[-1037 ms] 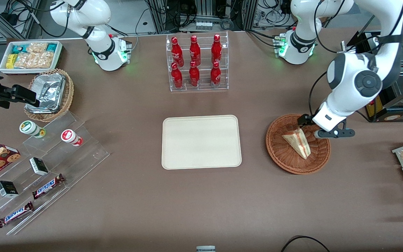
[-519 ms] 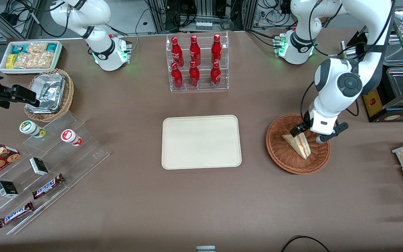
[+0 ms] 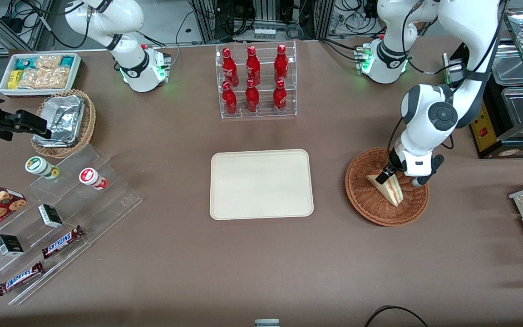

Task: Place sandwich from basket to tray
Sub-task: 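Close the left gripper on the wrapped sandwich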

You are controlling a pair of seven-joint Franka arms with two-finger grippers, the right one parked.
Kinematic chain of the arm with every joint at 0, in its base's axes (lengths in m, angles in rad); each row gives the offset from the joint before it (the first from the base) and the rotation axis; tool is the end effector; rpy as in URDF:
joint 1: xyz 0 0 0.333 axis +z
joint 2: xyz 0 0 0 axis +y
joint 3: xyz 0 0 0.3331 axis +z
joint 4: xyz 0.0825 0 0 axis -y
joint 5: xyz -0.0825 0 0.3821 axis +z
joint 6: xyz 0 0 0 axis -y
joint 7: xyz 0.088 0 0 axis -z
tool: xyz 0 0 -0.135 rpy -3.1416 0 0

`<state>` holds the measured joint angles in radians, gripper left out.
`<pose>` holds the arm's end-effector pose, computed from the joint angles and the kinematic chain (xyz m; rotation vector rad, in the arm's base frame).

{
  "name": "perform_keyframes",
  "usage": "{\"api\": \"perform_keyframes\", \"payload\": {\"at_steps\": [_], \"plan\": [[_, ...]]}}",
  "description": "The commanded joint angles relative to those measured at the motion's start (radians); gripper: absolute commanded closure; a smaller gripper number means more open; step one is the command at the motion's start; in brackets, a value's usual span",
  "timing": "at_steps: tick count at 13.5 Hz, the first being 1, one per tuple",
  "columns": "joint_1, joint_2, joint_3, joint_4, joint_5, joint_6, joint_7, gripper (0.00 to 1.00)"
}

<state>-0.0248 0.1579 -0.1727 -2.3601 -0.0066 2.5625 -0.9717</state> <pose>0.5078 -0.1026 0.2572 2.8566 1.1782 0.0341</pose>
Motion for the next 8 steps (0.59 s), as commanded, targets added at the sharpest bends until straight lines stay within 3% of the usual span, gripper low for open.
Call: {"api": "perform_keyframes", "payload": {"at_steps": [1,2,3,5,6,8], "plan": [[-0.003,0.035,0.004,0.001,0.000,0.048,-0.022,0.00],[0.000,0.049,0.005,0.001,0.000,0.056,-0.024,0.00],[0.000,0.057,0.005,0.002,0.000,0.067,-0.024,0.08],[0.002,0.055,0.005,0.004,0.000,0.065,-0.022,0.94],[0.002,0.052,0.005,0.007,0.000,0.062,-0.010,1.00],[0.000,0.046,0.005,0.024,0.004,0.044,-0.004,1.00]]}}
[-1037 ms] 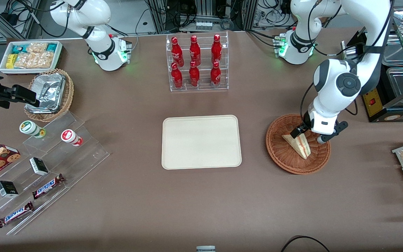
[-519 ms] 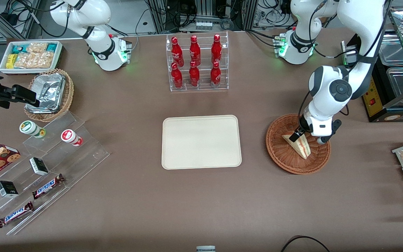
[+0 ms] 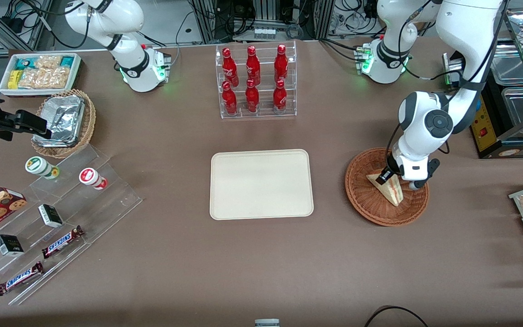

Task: Place sandwich from basket to tray
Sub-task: 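Close the left gripper on the wrapped sandwich, then lift the sandwich and carry it with the left gripper over the tray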

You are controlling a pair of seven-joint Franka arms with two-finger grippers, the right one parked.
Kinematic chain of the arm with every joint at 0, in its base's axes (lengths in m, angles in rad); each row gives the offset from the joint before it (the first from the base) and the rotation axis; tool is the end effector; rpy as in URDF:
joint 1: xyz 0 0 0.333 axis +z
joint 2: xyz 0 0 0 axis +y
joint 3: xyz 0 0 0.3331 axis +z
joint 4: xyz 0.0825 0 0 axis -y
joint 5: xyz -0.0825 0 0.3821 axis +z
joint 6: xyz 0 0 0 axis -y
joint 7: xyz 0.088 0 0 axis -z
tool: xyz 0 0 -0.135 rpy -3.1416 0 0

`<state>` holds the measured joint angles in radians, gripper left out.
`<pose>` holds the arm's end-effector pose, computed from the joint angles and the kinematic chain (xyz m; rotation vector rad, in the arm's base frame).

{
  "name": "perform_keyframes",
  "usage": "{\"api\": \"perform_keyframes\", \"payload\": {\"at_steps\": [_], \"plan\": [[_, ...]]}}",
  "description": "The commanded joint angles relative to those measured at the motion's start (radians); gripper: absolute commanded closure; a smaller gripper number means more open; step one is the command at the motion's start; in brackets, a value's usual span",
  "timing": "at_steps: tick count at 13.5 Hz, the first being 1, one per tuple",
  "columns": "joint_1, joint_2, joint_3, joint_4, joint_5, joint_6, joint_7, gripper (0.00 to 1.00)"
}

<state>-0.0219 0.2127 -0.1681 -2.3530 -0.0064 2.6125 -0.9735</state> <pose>0.5131 -0.1001 0.2365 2.8425 1.1910 0.0313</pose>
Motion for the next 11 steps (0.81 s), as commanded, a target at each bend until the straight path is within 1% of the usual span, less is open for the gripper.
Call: {"api": "perform_keyframes", "payload": {"at_steps": [1,3,5,7,8,11], "plan": [[-0.007,-0.010,0.001,0.041,0.008,-0.038,-0.002,1.00],[-0.018,-0.012,-0.008,0.128,0.026,-0.160,-0.001,1.00],[-0.085,0.007,-0.011,0.277,0.034,-0.352,0.007,1.00],[-0.133,0.046,-0.019,0.404,0.031,-0.507,0.067,1.00],[-0.176,0.063,-0.027,0.441,0.029,-0.540,0.070,1.00],[-0.295,0.117,-0.027,0.504,0.032,-0.545,0.071,1.00]]}}
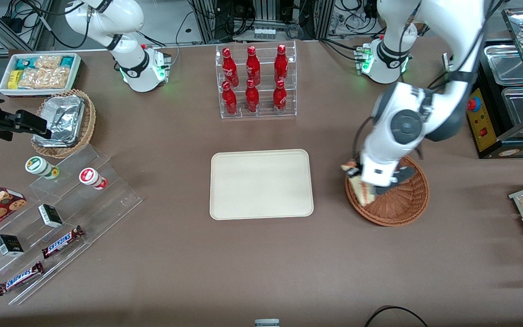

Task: Place sandwich from basket to tray
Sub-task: 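Lift the sandwich and carry it with the left gripper over the tray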

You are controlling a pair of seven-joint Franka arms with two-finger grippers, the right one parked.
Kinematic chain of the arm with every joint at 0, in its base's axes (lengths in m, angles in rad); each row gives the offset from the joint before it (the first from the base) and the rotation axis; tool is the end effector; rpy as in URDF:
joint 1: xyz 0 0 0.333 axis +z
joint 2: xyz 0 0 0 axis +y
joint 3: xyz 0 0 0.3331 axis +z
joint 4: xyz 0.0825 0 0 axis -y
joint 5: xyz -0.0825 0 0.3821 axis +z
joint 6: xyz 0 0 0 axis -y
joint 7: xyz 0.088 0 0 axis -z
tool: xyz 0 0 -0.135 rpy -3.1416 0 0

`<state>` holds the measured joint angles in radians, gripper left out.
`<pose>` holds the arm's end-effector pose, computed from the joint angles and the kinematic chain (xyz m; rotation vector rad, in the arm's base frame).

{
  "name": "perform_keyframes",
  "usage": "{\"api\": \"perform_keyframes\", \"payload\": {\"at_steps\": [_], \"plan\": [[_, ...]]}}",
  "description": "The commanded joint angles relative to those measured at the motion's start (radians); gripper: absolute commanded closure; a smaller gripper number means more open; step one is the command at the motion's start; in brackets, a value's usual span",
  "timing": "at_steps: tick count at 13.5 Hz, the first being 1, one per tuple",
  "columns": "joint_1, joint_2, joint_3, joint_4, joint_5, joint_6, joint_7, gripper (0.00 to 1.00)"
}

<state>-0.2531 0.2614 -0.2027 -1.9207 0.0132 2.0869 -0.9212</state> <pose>0.5418 -0.2595 0.3420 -3.0299 -0.7138 0.1486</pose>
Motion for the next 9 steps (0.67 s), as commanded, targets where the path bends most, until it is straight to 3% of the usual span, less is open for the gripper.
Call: {"api": "perform_keyframes", "payload": {"at_steps": [1,5,9], "plan": [[-0.092,0.096,0.008,0.107,0.013,-0.019,0.015,1.00],[-0.251,0.267,0.011,0.303,0.021,-0.030,-0.062,1.00],[-0.385,0.470,0.012,0.536,0.097,-0.054,-0.232,1.00]]}}
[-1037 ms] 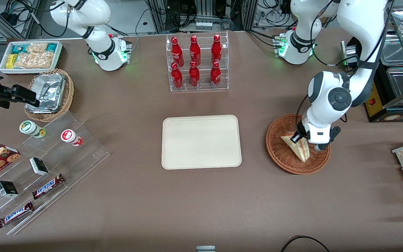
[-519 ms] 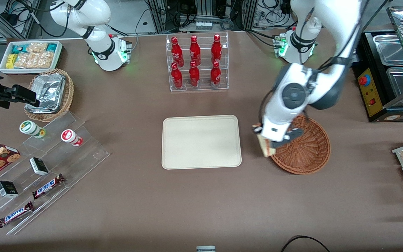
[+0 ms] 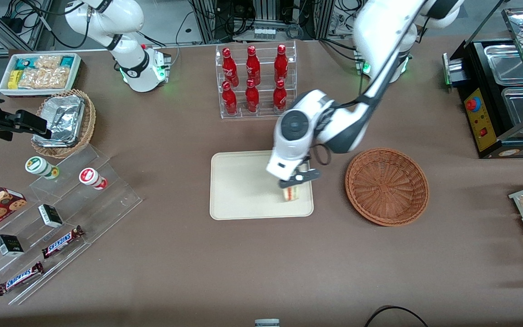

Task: Place sandwich from basket to tray
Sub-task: 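Lift the sandwich and carry it with the left gripper over the tray, then lower the sandwich onto the tray and open the left gripper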

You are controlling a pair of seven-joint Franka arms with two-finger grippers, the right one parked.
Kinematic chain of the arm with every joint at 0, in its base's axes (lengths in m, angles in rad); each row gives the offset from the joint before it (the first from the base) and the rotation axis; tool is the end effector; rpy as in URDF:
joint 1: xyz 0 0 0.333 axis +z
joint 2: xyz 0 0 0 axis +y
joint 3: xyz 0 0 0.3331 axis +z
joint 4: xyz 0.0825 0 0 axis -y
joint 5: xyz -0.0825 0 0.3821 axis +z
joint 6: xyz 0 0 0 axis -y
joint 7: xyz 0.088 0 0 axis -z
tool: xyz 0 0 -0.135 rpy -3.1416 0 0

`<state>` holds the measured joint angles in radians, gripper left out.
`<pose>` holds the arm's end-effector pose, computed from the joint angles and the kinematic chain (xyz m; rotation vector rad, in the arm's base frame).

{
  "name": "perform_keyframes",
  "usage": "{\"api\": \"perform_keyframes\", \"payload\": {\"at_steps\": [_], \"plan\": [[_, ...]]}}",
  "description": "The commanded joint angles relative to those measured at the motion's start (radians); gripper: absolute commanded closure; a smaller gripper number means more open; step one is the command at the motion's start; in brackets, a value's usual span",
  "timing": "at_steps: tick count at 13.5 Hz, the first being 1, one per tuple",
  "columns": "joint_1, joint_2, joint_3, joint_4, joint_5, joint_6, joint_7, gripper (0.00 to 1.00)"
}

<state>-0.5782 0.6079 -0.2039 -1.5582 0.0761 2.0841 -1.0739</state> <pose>0.5120 -0.4744 0.2783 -3.0838 -0.4404 0.1294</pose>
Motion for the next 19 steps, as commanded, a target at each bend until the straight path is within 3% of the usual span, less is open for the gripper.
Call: {"api": "perform_keyframes", "payload": {"at_steps": [1,5,12,13,14,15,19], "plan": [[-0.086,0.165,0.017,0.223,0.039,-0.061,-0.109,1.00],[-0.111,0.295,0.012,0.415,0.068,-0.162,-0.153,1.00],[-0.132,0.316,0.012,0.412,0.067,-0.128,-0.155,1.00],[-0.132,0.317,0.012,0.412,0.067,-0.128,-0.150,0.87],[-0.132,0.320,0.012,0.412,0.065,-0.128,-0.144,0.05],[-0.132,0.320,0.012,0.412,0.067,-0.128,-0.144,0.00],[-0.129,0.290,0.012,0.415,0.067,-0.136,-0.141,0.00]]}}
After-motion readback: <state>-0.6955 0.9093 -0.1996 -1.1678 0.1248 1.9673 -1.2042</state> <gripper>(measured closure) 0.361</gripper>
